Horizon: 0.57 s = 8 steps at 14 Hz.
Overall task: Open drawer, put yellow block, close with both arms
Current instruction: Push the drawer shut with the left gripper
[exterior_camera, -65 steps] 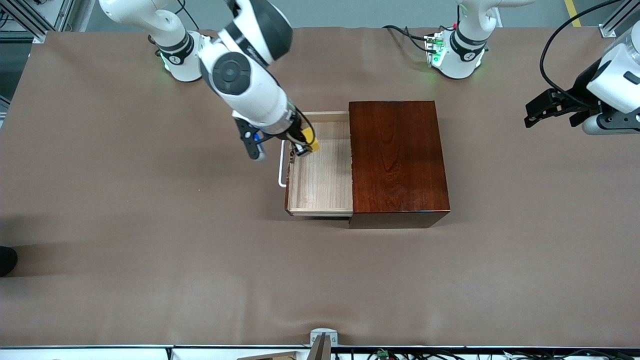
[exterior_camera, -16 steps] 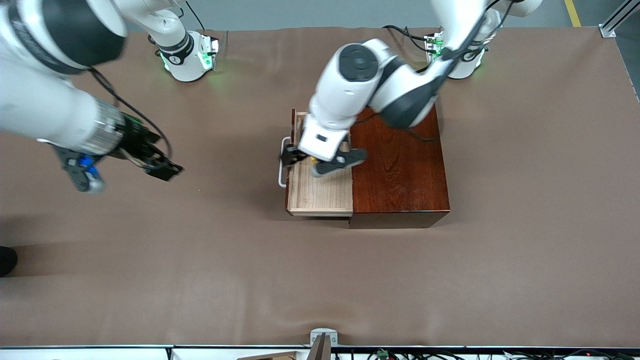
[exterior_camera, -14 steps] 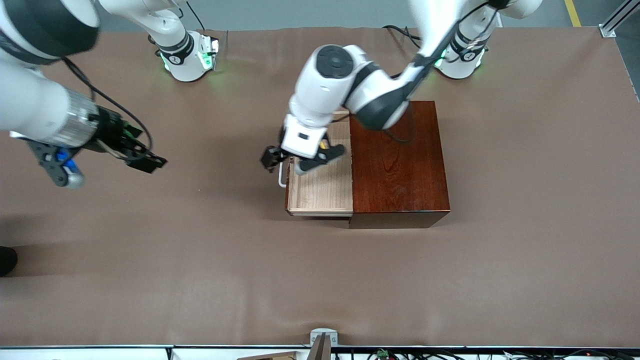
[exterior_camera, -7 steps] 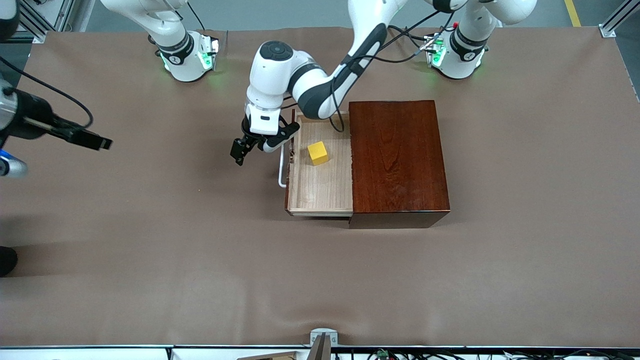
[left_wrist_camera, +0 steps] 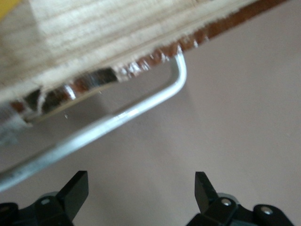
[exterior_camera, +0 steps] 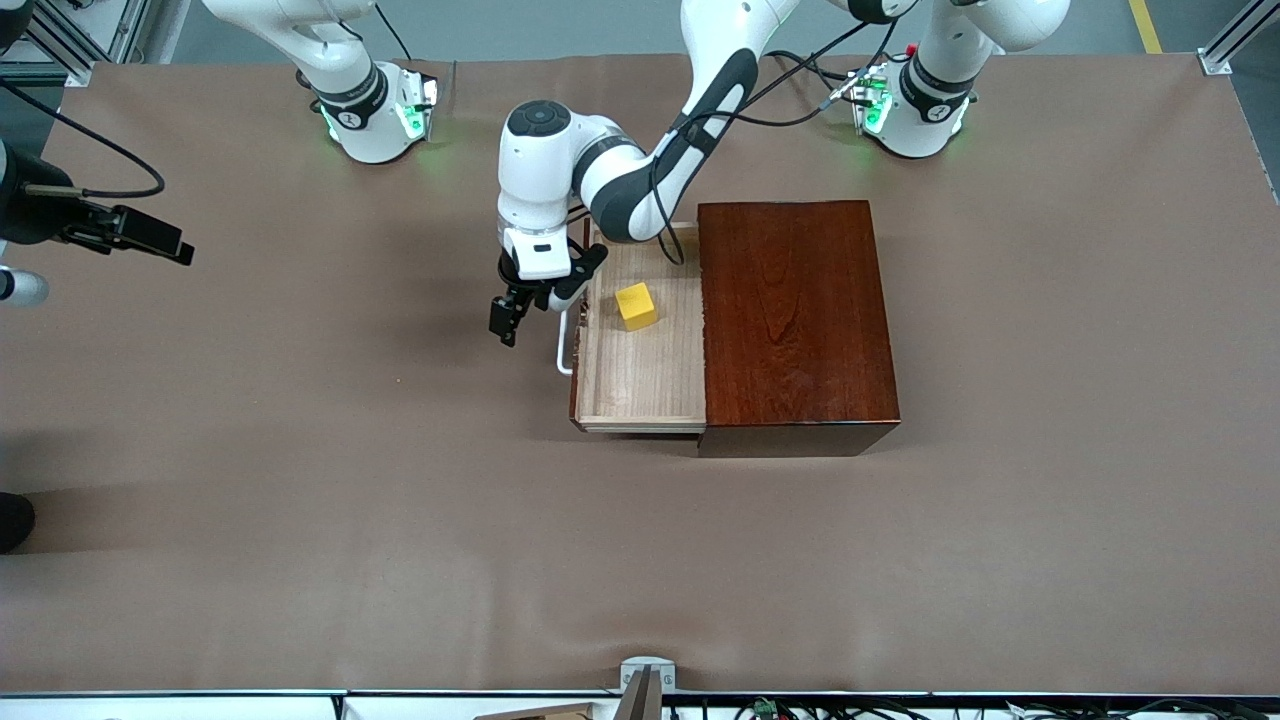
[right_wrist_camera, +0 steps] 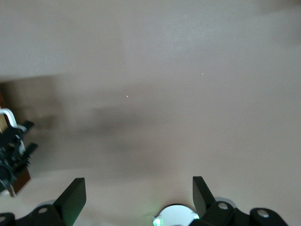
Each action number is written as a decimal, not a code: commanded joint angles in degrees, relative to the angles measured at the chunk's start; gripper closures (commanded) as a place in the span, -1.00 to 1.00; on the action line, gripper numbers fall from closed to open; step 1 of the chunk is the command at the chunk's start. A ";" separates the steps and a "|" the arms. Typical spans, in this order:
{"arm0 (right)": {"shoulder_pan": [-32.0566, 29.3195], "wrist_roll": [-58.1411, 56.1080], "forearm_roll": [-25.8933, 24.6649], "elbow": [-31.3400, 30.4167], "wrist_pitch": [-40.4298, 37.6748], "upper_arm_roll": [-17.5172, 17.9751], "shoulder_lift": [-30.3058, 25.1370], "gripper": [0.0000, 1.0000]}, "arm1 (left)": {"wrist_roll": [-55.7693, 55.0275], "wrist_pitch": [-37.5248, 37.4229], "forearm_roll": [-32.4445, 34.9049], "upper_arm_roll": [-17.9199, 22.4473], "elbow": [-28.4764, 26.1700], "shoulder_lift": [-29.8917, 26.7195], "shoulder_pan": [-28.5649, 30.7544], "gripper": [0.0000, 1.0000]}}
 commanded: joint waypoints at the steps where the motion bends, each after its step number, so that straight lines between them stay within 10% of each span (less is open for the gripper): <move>1: -1.33 -4.55 -1.29 -4.45 1.79 1.05 -3.67 -1.00 | -1.72 -4.73 2.19 1.35 2.06 0.88 -0.20 -1.00; 8: -1.24 -4.46 -5.95 -3.75 2.05 1.31 -3.23 -1.00 | 7.43 -17.82 4.04 1.80 1.45 -1.31 2.87 -1.00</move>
